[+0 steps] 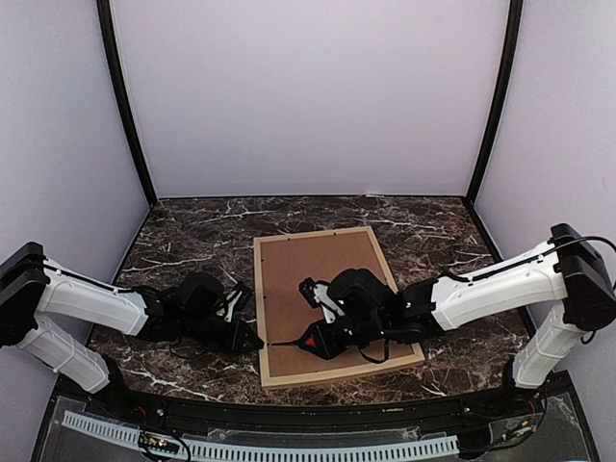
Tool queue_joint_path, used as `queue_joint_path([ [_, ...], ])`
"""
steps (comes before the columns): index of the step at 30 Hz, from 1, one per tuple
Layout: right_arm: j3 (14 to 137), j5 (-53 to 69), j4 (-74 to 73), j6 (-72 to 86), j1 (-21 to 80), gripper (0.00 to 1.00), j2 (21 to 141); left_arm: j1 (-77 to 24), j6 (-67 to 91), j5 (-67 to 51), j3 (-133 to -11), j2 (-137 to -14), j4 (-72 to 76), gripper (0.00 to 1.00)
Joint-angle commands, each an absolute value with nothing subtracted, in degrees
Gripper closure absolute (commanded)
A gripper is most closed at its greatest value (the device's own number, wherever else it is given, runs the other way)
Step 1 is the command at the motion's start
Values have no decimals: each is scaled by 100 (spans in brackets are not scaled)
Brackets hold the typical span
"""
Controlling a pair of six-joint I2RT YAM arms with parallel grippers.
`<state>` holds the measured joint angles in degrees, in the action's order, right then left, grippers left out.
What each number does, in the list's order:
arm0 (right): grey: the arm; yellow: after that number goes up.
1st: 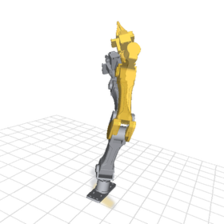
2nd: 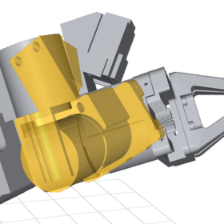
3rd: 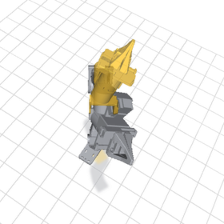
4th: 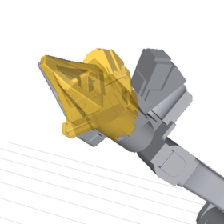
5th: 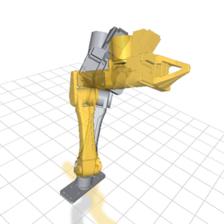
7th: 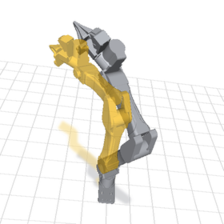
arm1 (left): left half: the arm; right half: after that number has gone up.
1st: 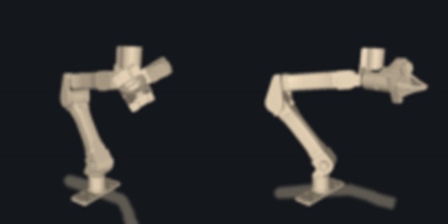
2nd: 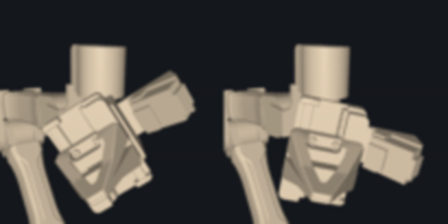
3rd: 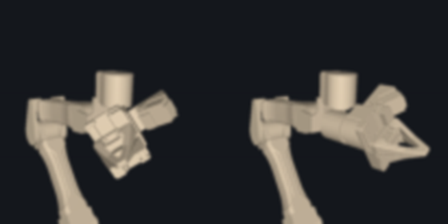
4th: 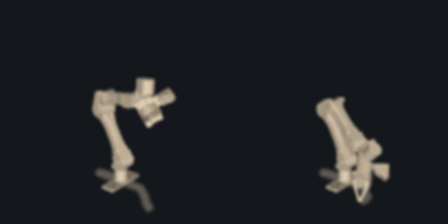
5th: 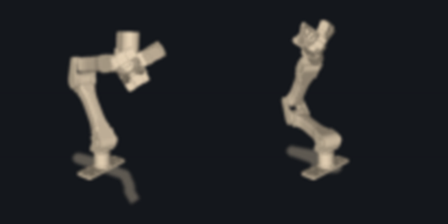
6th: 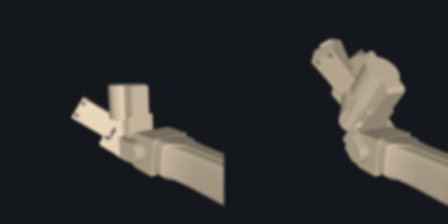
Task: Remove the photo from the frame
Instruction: Release the fastener from the backboard.
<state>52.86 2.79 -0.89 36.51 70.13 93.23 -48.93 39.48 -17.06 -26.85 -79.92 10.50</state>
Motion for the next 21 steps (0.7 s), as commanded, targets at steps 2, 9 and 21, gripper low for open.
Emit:
queue_joint_path([
  [2,5446,173,18,3650,7054,100,9448,-4902,3930,-1611,-2601,-8037,1071,84],
  [9,5493,158,19,3660,7057,100,9541,-4904,3942,-1651,-2582,-8076,1105,85],
  [21,5539,320,284,3672,7092,100,9687,-4900,3943,-1793,-2553,-8309,1272,86],
])
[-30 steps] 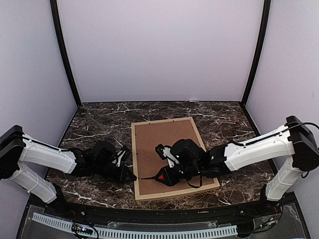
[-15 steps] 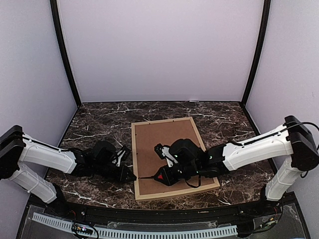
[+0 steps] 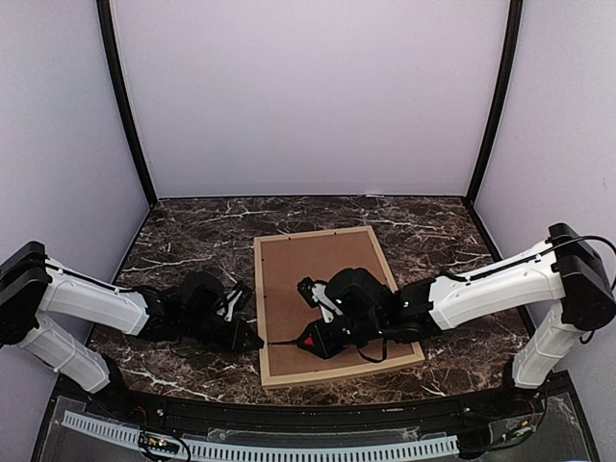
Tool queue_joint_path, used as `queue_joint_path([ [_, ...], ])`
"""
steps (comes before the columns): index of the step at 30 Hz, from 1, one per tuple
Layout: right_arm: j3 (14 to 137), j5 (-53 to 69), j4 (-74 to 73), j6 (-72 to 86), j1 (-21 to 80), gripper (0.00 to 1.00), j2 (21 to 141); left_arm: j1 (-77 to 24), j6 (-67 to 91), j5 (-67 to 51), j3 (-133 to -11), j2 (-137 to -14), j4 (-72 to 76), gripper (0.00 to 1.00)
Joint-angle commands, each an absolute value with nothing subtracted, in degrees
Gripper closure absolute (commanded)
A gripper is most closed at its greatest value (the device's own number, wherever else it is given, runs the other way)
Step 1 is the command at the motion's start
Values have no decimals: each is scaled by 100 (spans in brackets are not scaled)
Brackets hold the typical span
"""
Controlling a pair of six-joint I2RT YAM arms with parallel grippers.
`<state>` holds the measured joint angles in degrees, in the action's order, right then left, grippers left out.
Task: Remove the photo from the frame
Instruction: Release the fastener from the backboard.
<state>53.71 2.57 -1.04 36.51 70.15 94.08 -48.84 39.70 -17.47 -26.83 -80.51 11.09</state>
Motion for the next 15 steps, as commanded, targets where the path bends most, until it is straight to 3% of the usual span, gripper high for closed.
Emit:
queue_joint_path([
  [1,5559,349,308,3674,7096,100,9697,-4901,3944,-1800,-2551,-8348,1273,86],
  [15,5683,456,560,3685,7158,100,9744,-4902,3968,-1849,-2435,-8406,1376,88],
])
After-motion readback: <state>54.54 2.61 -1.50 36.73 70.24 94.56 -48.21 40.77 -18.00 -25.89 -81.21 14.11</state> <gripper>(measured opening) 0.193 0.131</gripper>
